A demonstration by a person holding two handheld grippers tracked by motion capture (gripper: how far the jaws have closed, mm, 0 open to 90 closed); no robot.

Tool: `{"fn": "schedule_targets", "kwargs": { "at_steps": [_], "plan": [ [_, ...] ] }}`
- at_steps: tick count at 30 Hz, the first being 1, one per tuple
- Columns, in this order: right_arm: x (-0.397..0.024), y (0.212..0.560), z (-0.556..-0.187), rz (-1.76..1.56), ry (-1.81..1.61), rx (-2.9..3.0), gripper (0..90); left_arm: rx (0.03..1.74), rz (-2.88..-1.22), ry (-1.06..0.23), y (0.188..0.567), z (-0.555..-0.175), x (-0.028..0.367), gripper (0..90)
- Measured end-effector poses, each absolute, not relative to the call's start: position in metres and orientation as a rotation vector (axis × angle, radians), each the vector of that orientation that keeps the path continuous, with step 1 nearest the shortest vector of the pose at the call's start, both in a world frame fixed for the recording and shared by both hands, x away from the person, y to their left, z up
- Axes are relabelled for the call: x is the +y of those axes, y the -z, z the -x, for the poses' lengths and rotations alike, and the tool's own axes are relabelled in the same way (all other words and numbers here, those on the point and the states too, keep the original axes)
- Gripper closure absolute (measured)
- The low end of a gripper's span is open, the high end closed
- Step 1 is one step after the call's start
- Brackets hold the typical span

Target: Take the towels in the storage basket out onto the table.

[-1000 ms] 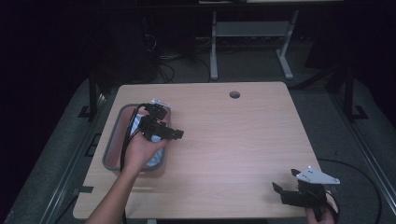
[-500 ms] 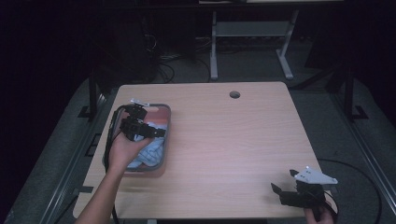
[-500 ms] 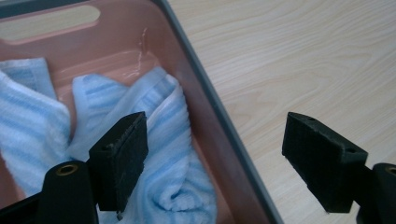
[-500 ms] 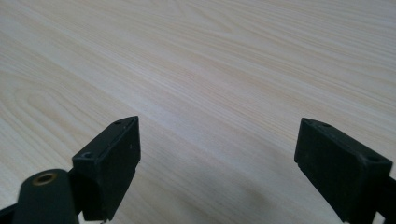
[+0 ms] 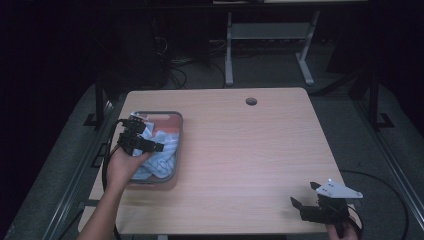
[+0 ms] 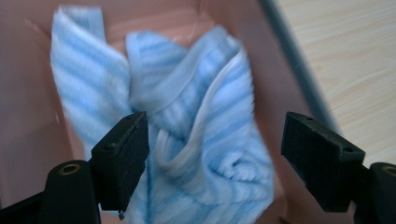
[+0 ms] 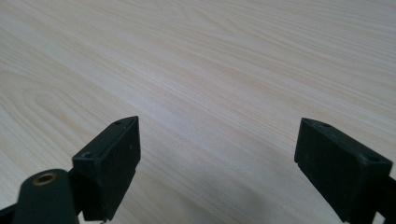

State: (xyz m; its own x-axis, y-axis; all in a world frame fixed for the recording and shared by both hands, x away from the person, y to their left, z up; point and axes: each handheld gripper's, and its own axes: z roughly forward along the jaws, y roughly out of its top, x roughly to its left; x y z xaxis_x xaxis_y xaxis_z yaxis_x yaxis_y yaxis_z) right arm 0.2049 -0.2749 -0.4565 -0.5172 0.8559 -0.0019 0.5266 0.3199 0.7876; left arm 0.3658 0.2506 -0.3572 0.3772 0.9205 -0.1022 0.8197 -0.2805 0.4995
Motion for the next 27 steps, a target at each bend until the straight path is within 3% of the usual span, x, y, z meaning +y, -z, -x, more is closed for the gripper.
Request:
{"fn": "schedule_targets", "kwargs": {
  "at_steps": [16, 27],
  "plan": [
    [-0.273, 0.456, -0.204, -1.229, -1.059, 2.172, 13.8, 1.621, -2.221, -0.173, 0.391, -0.378, 0.259, 22.5],
    [-0.274, 0.456, -0.204, -1.220, -1.067, 2.174, 13.8, 1.671, -2.330, -0.207, 0.401, -0.386, 0.250, 23.9]
  ]
}}
